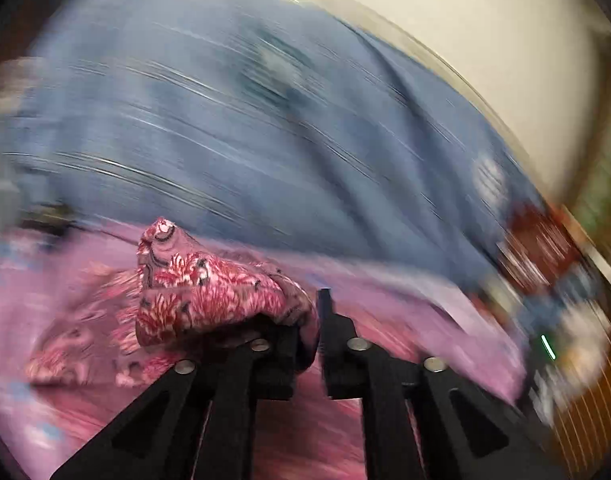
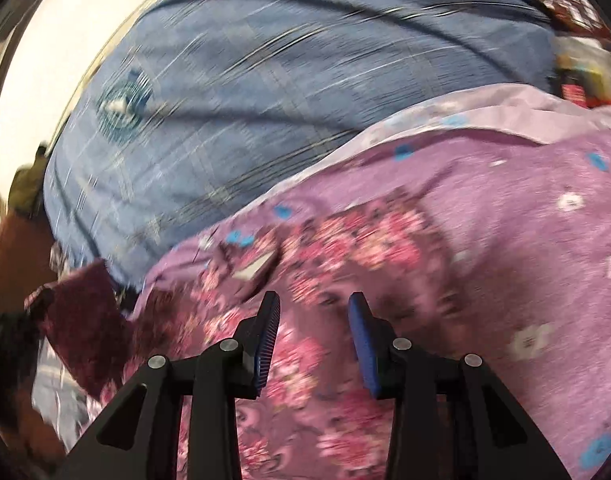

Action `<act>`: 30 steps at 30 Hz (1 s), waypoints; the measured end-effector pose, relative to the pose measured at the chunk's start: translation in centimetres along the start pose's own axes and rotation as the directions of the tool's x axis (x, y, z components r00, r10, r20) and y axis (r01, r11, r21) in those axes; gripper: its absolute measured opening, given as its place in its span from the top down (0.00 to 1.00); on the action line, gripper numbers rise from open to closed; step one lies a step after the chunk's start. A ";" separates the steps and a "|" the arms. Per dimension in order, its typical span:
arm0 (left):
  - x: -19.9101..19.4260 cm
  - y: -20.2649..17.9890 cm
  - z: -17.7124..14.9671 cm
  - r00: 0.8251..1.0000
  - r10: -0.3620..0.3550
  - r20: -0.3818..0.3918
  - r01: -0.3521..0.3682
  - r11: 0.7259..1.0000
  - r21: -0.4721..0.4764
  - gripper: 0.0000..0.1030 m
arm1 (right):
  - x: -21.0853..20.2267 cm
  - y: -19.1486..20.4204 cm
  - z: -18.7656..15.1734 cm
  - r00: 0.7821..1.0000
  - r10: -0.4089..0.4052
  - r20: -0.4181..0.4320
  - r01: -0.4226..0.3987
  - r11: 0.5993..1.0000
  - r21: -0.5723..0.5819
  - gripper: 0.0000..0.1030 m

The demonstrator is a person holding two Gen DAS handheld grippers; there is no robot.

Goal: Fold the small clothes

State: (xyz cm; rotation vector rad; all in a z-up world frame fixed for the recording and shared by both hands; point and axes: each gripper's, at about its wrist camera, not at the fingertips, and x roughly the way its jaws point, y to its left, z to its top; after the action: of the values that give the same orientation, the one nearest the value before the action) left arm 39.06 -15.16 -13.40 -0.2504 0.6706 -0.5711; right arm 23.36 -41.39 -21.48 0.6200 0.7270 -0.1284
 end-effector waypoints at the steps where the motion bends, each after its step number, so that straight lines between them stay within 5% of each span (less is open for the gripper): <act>1: 1.6 -2.3 -0.8 0.993 -0.058 -0.105 0.064 0.996 0.058 0.65 | -0.2 -0.6 0.3 1.000 -0.003 0.014 0.003 1.000 0.013 0.63; 4: 1.9 -3.2 -1.3 0.985 -0.061 -0.161 0.077 0.992 0.100 0.59 | -1.0 -2.8 1.2 0.999 0.001 0.047 -0.005 0.996 0.089 0.51; 9: -3.0 5.5 2.4 0.975 -0.220 -0.021 0.214 0.964 -0.161 0.37 | -1.2 -3.3 1.4 0.996 0.078 0.035 -0.082 0.988 0.133 0.44; 15: -6.5 11.4 1.9 0.976 -0.194 0.098 0.215 0.926 -0.310 0.35 | 0.3 0.7 -0.3 0.989 0.142 -0.046 -0.141 0.989 0.039 0.44; 18: -5.0 8.2 1.3 0.961 -0.274 0.034 0.274 0.934 -0.227 0.35 | 1.0 2.0 -0.8 0.990 0.129 -0.047 -0.129 0.992 0.011 0.44; 21: -2.2 1.6 0.1 0.932 -0.342 -0.124 0.336 0.940 -0.063 0.33 | 0.8 1.8 -0.9 0.993 0.114 -0.026 -0.113 0.993 0.034 0.44; 22: -1.6 -0.7 -0.7 0.936 -0.302 -0.182 0.313 0.949 0.031 0.33 | 0.7 1.5 -0.8 0.994 0.106 -0.017 -0.105 0.994 0.042 0.44; 25: -2.2 -1.0 -0.2 0.966 -0.218 -0.138 0.234 0.965 0.116 0.35 | 0.3 0.6 -0.5 0.996 0.090 0.006 -0.090 0.994 0.066 0.44; 28: -6.0 4.2 1.7 0.990 -0.140 -0.014 0.140 0.990 0.024 0.33 | 0.2 0.6 -0.4 0.995 0.099 0.010 -0.099 0.993 0.067 0.44; 30: -8.2 8.9 2.4 0.997 0.014 0.078 -0.009 0.998 -0.055 0.33 | 0.5 1.3 -0.6 0.994 0.114 -0.006 -0.113 0.993 0.041 0.44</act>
State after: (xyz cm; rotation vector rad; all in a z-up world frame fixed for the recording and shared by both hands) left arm 39.10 -3.08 -10.94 -0.3181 0.6119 -0.5298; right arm 23.82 -39.92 -21.48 0.6995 0.6966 -0.0357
